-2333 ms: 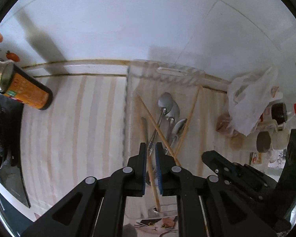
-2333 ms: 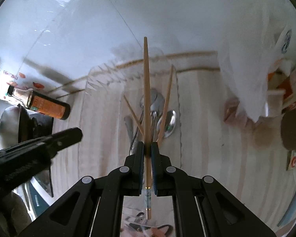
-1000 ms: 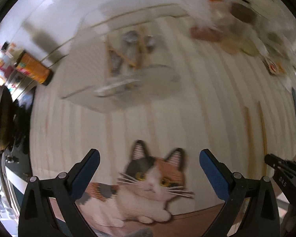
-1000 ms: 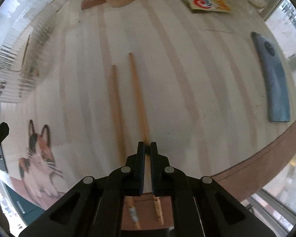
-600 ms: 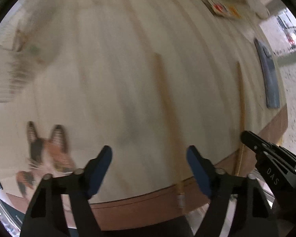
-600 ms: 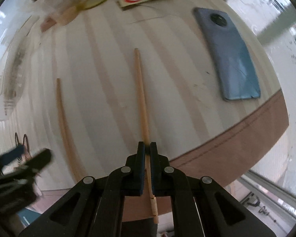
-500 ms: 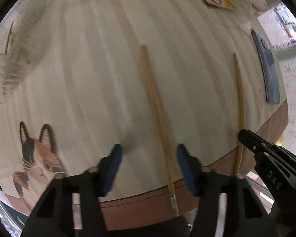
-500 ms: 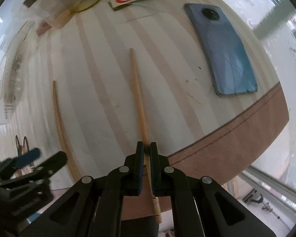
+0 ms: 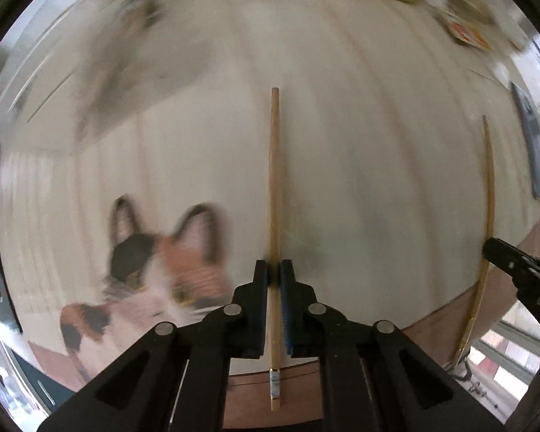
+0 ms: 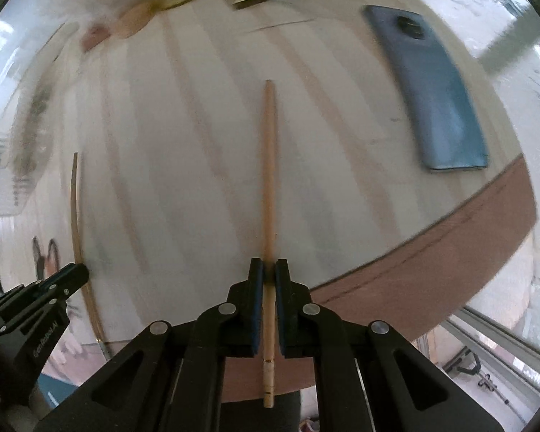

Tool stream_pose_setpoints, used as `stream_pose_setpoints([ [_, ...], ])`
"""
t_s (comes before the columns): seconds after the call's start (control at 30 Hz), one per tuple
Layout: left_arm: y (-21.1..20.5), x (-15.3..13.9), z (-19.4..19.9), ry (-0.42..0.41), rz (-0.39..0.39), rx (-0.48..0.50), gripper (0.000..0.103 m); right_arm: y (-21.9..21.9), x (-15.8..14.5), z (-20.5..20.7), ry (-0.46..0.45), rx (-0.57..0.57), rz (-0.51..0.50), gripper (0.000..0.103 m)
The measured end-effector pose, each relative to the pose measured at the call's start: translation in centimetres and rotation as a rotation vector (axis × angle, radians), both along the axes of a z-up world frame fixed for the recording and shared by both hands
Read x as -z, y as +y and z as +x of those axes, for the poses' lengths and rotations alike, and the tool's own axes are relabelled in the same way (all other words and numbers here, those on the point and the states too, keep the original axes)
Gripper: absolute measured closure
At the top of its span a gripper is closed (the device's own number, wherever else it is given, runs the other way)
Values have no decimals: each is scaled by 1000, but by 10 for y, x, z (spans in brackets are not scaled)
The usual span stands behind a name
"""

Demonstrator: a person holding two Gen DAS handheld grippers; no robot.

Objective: Organize utensils
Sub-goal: 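Grasp a chopstick with the right tool while the left tool grasps one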

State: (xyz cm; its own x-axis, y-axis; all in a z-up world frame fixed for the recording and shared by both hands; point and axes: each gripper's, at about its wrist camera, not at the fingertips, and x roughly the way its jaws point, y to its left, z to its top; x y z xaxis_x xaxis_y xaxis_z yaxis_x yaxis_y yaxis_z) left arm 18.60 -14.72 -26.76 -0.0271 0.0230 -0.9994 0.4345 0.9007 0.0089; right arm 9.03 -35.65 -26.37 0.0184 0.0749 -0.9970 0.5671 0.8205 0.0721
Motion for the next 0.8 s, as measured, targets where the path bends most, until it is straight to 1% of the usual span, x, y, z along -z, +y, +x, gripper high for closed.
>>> stream_pose_setpoints([
  [0.1,29,-1,3,4,11,-70,99,23,0,16,-3,-53,30,96],
  [0.23,69,-1,7,8,18,-166,99,68,0,44,-4,-169,67,96],
  [0.37,96,-2,8,16,12,-257,99,115,-1,65,-9,-278,95,96],
  [0.43,102,-2,8,20,7,-284,99,132,-3,72,-10,-317,100,96],
  [0.5,109,1,7,35,-8,-306,99,146,-2,75,-5,-351,98,96],
  [0.53,121,-1,18,41,-12,-306,98,151,0,77,5,-366,92,96],
  [0.7,132,-2,18,39,-15,-288,98,166,0,73,21,-411,57,96],
  [0.8,134,1,-2,48,-21,-275,98,168,-1,69,25,-418,52,96],
])
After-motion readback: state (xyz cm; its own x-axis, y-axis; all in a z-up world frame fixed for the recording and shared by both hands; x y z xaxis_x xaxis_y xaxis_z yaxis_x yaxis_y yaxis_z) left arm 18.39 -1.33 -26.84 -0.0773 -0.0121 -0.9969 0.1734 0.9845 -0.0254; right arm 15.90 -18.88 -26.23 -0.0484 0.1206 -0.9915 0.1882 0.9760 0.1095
